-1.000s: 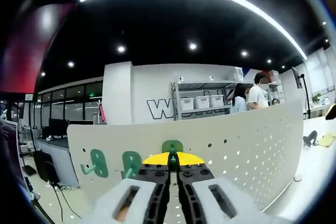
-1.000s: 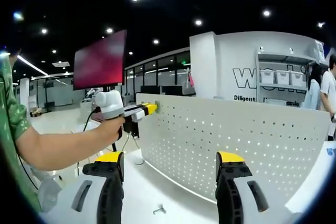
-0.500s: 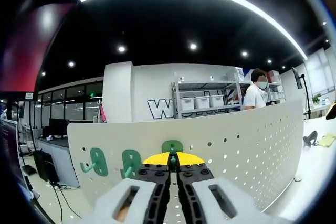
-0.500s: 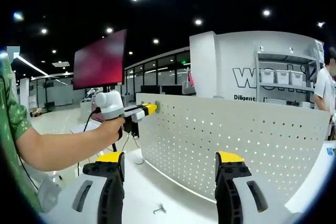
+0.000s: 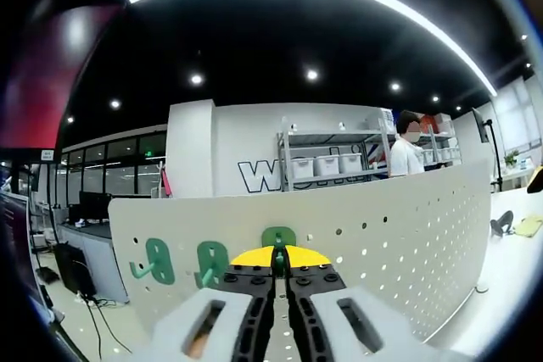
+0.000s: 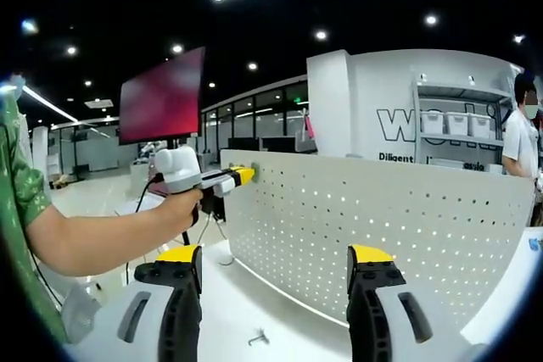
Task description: Insert the hook assembly into the mounting plate slot until the hook locks in place.
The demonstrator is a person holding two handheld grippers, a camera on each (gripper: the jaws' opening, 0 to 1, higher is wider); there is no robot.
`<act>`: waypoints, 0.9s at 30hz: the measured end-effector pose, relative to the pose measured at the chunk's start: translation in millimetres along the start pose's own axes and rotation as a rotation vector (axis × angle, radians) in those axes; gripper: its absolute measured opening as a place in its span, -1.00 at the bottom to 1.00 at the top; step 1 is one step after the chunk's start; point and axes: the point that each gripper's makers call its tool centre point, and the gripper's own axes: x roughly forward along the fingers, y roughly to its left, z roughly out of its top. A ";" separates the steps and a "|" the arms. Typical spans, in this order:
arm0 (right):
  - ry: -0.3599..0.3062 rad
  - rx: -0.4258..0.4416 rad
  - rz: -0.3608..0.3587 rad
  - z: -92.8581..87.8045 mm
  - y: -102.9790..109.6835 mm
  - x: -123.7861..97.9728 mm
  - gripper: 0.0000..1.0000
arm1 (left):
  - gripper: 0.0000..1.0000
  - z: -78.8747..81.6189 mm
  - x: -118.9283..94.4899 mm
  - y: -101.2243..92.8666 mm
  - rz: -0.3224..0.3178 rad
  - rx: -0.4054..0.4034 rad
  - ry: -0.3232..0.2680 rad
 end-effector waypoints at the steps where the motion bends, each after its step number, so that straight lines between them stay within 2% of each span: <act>1: 0.000 0.000 0.001 0.1 0.4 0.0 0.41 | -0.94 -0.3 0.1 -0.1 0.000 -0.001 0.001; 5: 0.002 -0.001 0.001 -0.2 0.3 0.1 0.41 | -0.94 -5.1 0.6 0.4 0.002 -0.002 0.012; 15: 0.006 -0.001 -0.003 -2.5 -1.5 -0.3 0.40 | -0.94 -5.6 1.8 -0.5 0.003 0.001 0.010; 27: 0.010 0.000 -0.002 -3.5 -2.4 -0.9 0.40 | -0.94 -7.8 0.4 -3.6 0.008 0.039 0.014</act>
